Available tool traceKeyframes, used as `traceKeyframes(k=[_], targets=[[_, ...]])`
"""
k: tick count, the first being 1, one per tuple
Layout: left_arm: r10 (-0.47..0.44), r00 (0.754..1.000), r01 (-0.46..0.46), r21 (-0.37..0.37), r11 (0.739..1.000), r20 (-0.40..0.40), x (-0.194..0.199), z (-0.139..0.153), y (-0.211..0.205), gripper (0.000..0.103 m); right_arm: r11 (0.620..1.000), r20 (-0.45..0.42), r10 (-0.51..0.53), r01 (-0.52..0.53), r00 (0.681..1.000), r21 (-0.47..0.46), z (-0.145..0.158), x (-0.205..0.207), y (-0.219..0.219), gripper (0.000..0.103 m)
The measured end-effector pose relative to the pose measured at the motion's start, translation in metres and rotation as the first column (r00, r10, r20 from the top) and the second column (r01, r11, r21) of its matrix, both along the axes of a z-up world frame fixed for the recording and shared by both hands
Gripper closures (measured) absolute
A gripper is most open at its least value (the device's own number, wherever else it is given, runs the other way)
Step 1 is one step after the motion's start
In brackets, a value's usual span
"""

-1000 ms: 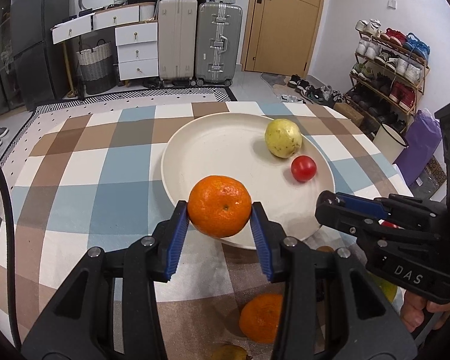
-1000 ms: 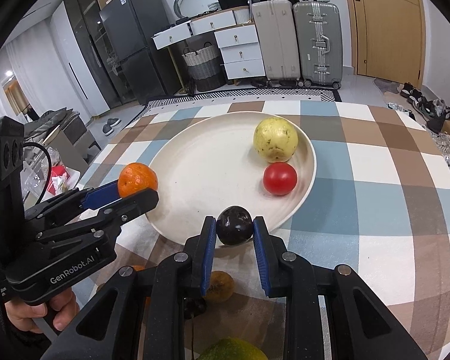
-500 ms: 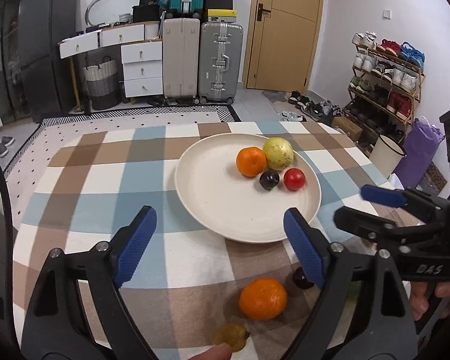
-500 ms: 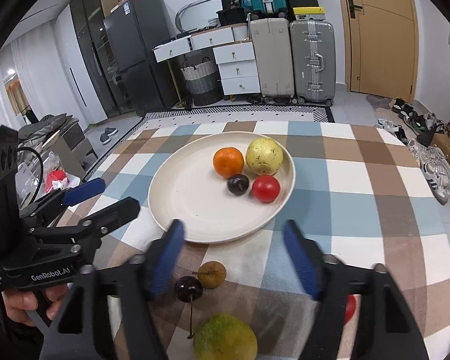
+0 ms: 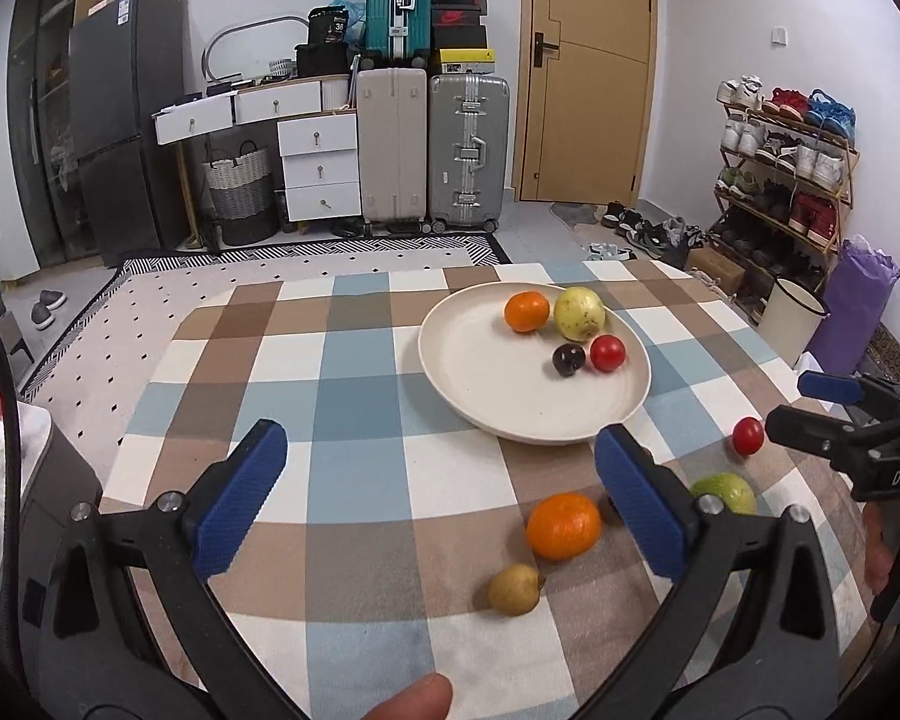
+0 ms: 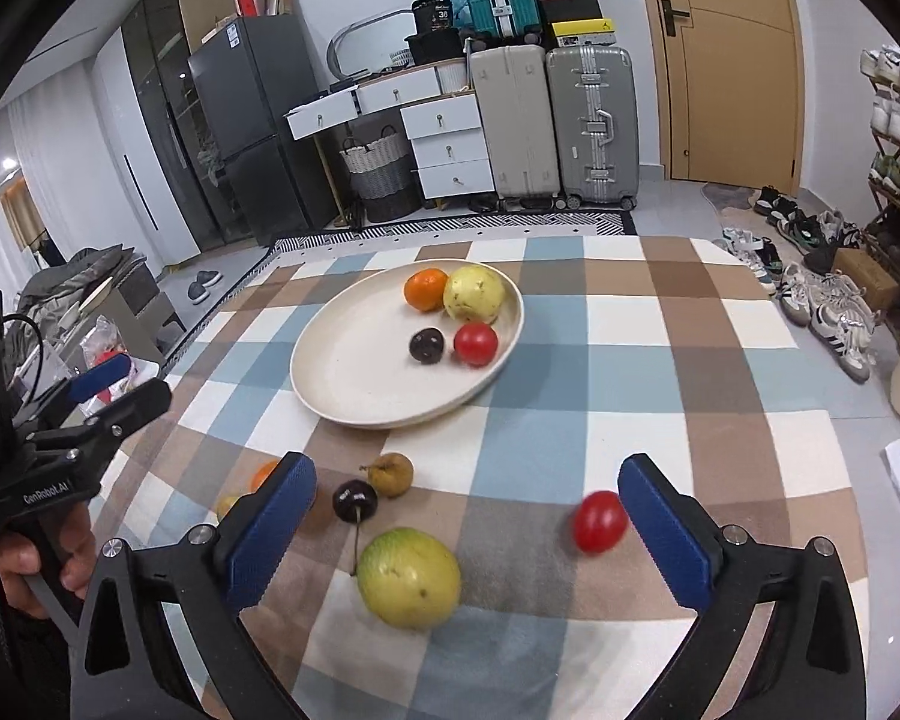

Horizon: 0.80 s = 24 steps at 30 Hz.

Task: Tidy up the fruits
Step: 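Move the right gripper to a large green fruit while the left approaches a brown pear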

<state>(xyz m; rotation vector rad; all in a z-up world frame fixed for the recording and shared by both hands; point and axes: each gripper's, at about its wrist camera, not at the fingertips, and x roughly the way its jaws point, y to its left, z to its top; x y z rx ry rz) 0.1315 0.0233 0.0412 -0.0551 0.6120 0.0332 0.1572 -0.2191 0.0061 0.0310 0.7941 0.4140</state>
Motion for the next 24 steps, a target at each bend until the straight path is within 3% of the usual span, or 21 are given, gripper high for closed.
traceKeyframes(k=[13, 24], targets=[[-0.018, 0.999, 0.019, 0.024, 1.0, -0.046, -0.027, -0.02, -0.015, 0.001, 0.997, -0.026, 0.003, -0.005, 1.0, -0.071, -0.006, -0.035, -0.025, 0.0], [-0.037, 0.992, 0.039, 0.01, 0.999, -0.117, -0.037, -0.05, -0.015, 0.001, 0.999, -0.07, 0.026, -0.029, 0.997, -0.043, -0.02, -0.053, -0.025, 0.001]])
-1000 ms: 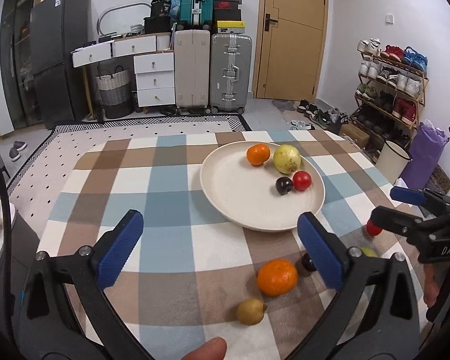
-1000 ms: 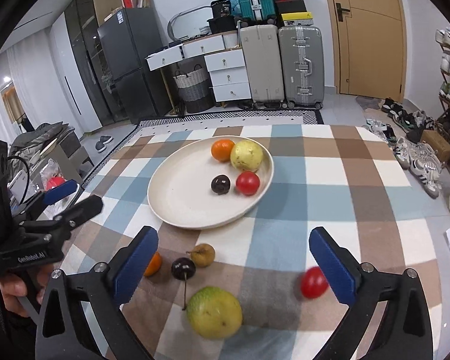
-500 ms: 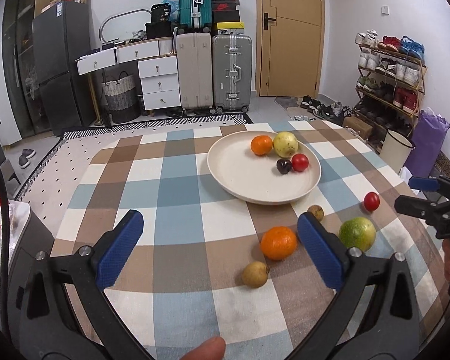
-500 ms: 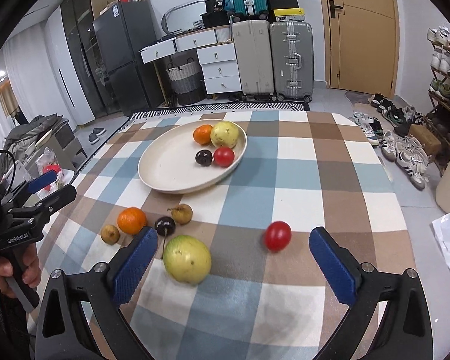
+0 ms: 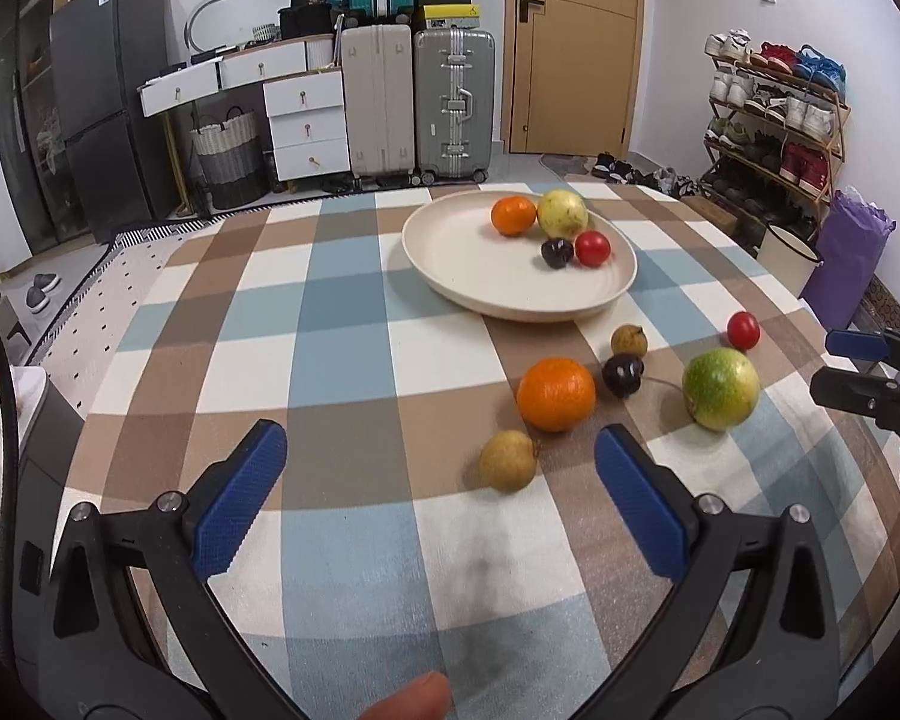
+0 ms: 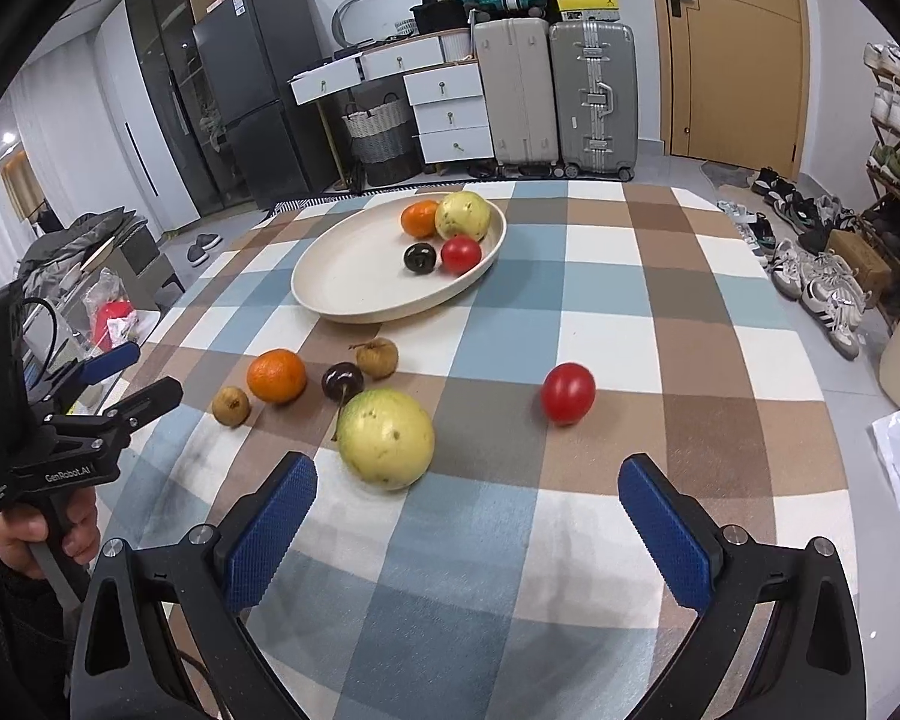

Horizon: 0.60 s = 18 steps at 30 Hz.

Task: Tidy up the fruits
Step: 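Move the right gripper to a large green fruit while the left approaches a brown pear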

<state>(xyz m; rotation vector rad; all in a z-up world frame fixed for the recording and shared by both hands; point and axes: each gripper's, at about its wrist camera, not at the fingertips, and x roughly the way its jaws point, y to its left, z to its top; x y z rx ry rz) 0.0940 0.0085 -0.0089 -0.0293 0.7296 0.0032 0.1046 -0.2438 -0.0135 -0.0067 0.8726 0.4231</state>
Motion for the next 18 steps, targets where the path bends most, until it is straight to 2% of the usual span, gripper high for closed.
traceKeyframes(k=[12, 18], targets=[[-0.027, 0.998, 0.027, 0.001, 1.0, -0.056, 0.008, -0.018, -0.007, 0.001, 0.999, -0.012, 0.03, -0.03, 0.999, -0.017, -0.008, -0.003, 0.016, 0.001], [-0.058, 0.994, 0.056, -0.017, 0.998, -0.09, 0.015, -0.025, -0.007, 0.013, 0.998, -0.018, 0.054, -0.055, 0.998, -0.039, -0.016, 0.0, 0.029, 0.002]])
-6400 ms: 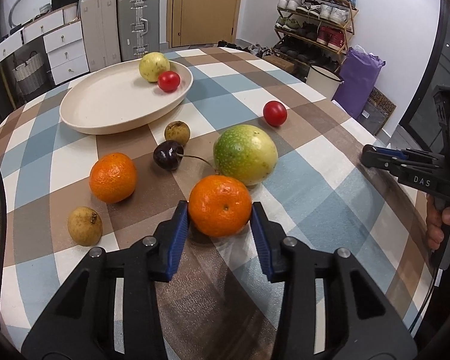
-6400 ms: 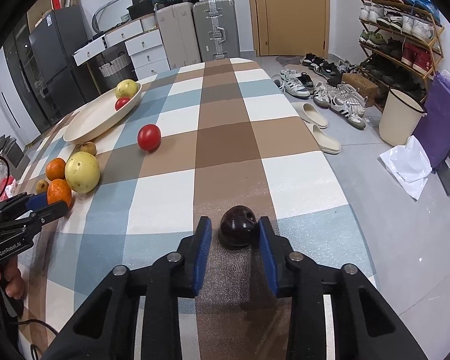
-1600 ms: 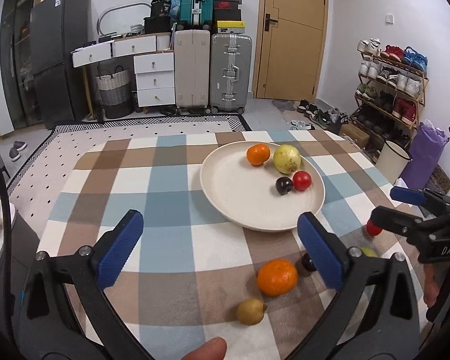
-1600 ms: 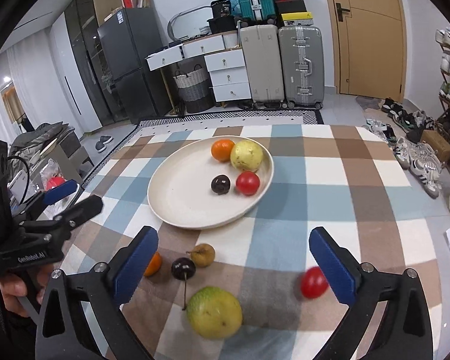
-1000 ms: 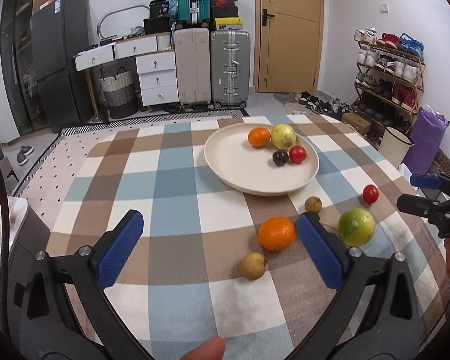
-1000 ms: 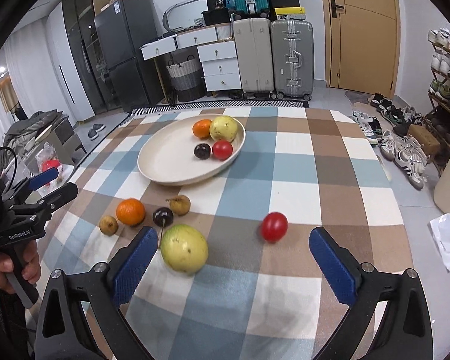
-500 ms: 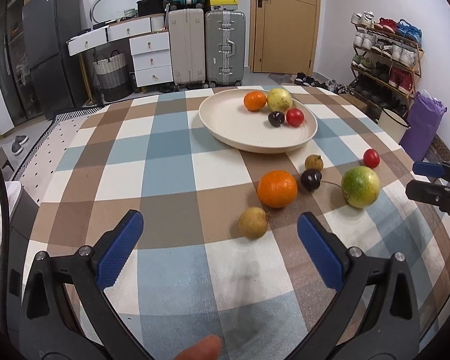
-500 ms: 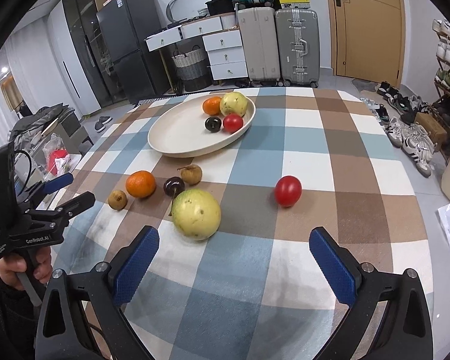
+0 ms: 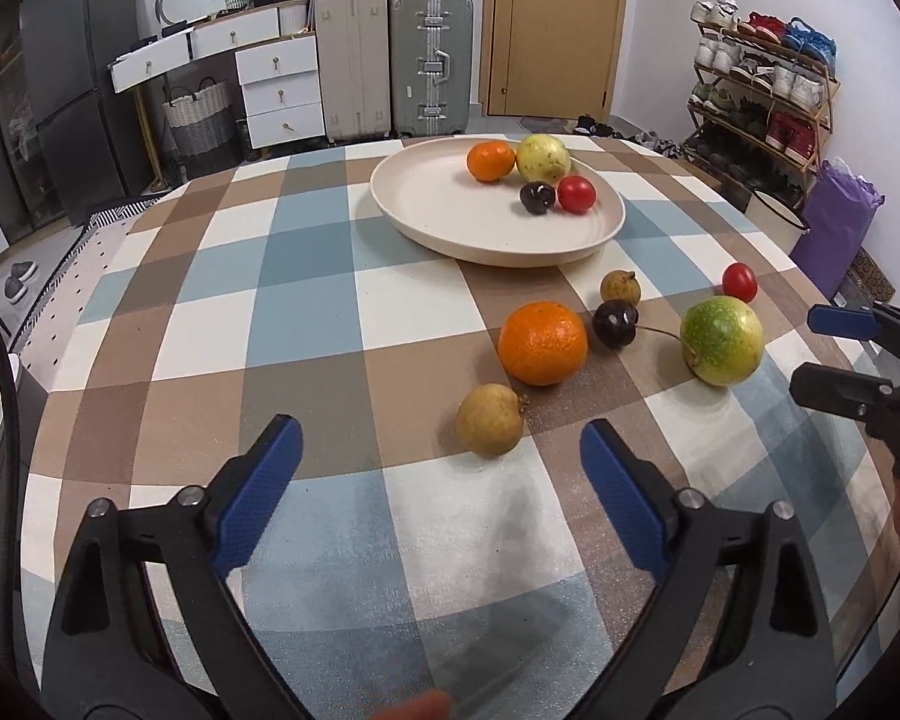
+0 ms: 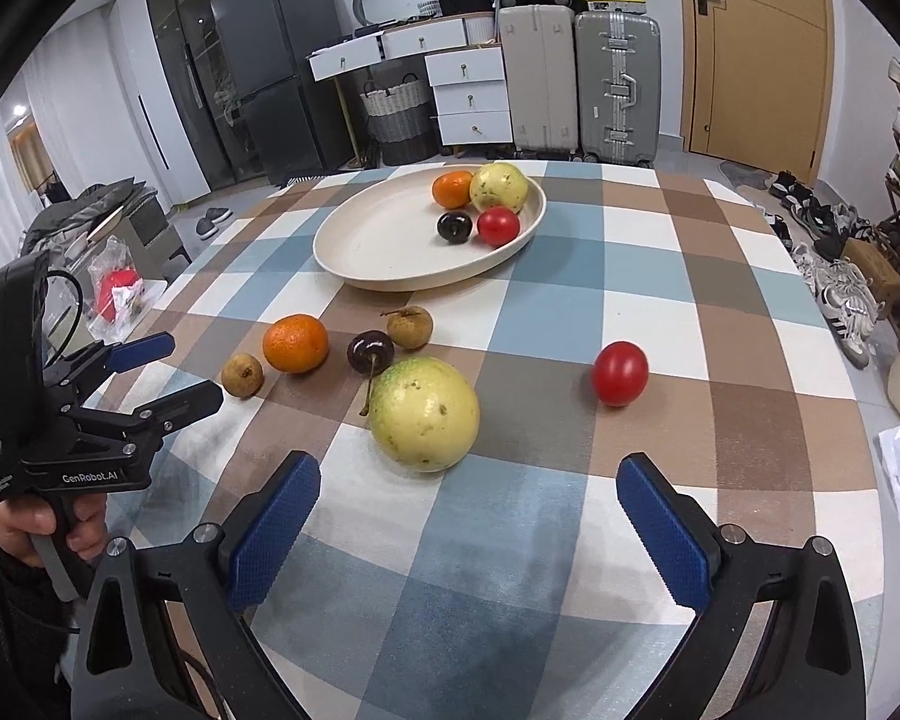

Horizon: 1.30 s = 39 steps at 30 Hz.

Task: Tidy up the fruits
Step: 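Move the right gripper to a large green fruit while the left approaches a brown pear, then close the right gripper on the large green fruit while the left grips the brown pear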

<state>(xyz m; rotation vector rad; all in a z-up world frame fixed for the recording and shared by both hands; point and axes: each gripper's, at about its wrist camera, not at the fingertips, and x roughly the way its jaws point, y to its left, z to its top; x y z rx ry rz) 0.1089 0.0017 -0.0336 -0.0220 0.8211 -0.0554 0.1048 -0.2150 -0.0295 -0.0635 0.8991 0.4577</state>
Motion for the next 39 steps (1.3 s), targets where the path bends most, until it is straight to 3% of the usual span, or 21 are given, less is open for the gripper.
traceKeyframes(k=[9, 13, 19, 25, 34, 39], targets=[[-0.032, 0.999, 0.032, -0.006, 0.999, -0.023, 0.008, -0.007, -0.006, 0.028, 0.999, -0.006, 0.032, -0.032, 0.999, -0.016, -0.007, 0.005, 0.014, 0.006], [-0.043, 0.998, 0.043, -0.01, 0.999, -0.035, 0.013, -0.009, -0.01, 0.035, 0.999, -0.016, 0.031, -0.031, 0.999, -0.019, -0.012, 0.01, 0.016, 0.018], [-0.069, 0.996, 0.068, -0.008, 0.998, -0.054, 0.02, -0.013, -0.015, 0.044, 0.999, -0.026, 0.038, -0.038, 0.999, -0.009, -0.017, 0.016, 0.02, 0.019], [-0.081, 0.994, 0.08, -0.016, 0.997, -0.075, 0.028, -0.017, -0.015, 0.055, 0.998, -0.038, 0.051, -0.052, 0.998, -0.021, -0.022, 0.022, 0.026, 0.031], [-0.106, 0.99, 0.103, -0.042, 0.994, -0.09, 0.029, -0.02, -0.015, 0.072, 0.998, -0.044, 0.064, -0.064, 0.997, -0.013, -0.024, 0.027, 0.029, 0.034], [-0.115, 0.99, 0.11, -0.061, 0.992, -0.083, 0.03, -0.02, -0.014, 0.079, 0.997, -0.049, 0.068, -0.069, 0.997, -0.017, -0.027, 0.031, 0.031, 0.044]])
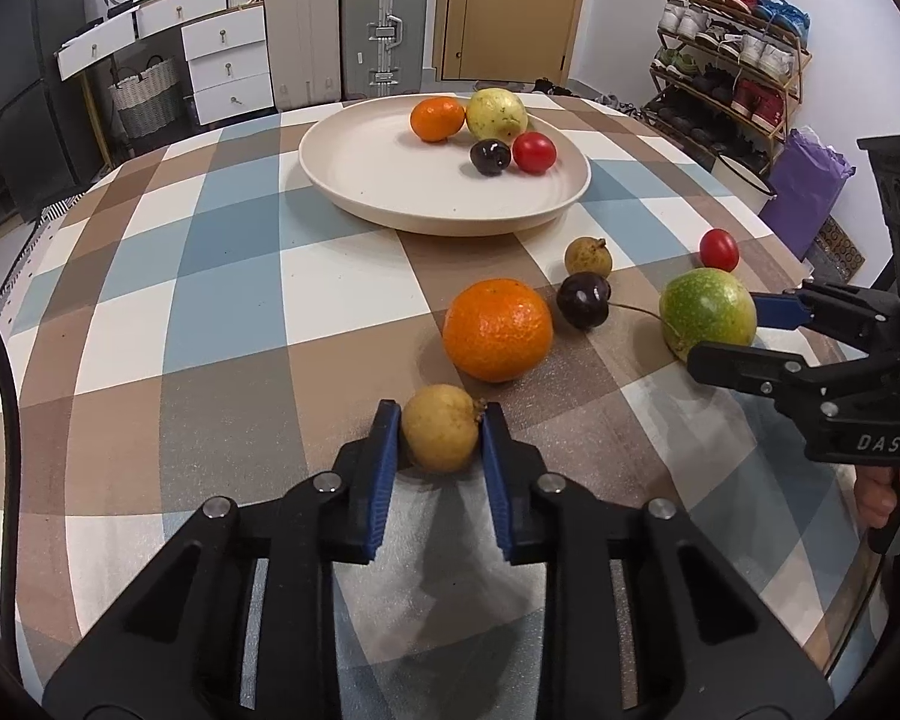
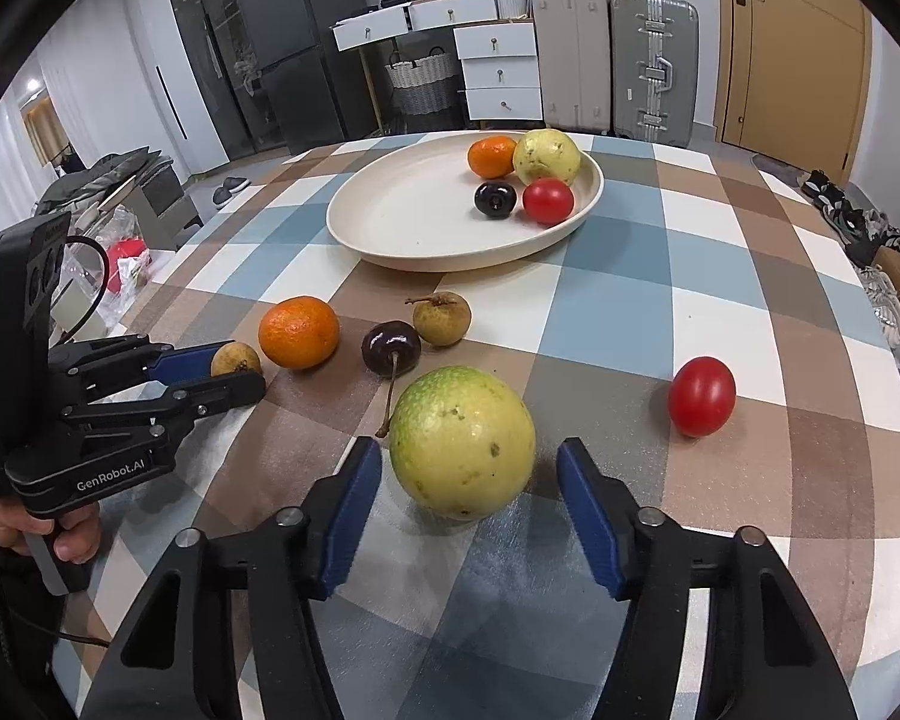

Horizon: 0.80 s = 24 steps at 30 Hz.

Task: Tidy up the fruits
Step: 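Close the right gripper on the large green fruit while the left grips the brown pear, then lift and carry the green fruit and pear over the cream plate with both grippers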

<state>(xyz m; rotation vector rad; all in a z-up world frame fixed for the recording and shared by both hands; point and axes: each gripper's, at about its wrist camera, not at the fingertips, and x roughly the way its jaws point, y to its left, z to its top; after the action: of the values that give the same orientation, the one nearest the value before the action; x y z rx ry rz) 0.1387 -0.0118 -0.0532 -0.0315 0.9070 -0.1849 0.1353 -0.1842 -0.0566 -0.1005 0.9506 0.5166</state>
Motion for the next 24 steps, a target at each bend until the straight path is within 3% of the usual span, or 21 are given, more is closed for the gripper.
traceKeyframes(k=[3, 24], targets=[[-0.009, 1.0, 0.009, -0.016, 1.0, 0.006, -0.001, 0.001, 0.0, 0.079, 1.0, -0.002, 0.006, -0.006, 1.0, 0.001, -0.001, 0.0, 0.001, 0.054], [0.046, 0.993, -0.04, -0.065, 0.997, 0.105, -0.013, 0.033, 0.008, 0.079, 1.0, 0.072, 0.005, -0.005, 0.997, 0.004, 0.022, -0.016, -0.007, 0.054]])
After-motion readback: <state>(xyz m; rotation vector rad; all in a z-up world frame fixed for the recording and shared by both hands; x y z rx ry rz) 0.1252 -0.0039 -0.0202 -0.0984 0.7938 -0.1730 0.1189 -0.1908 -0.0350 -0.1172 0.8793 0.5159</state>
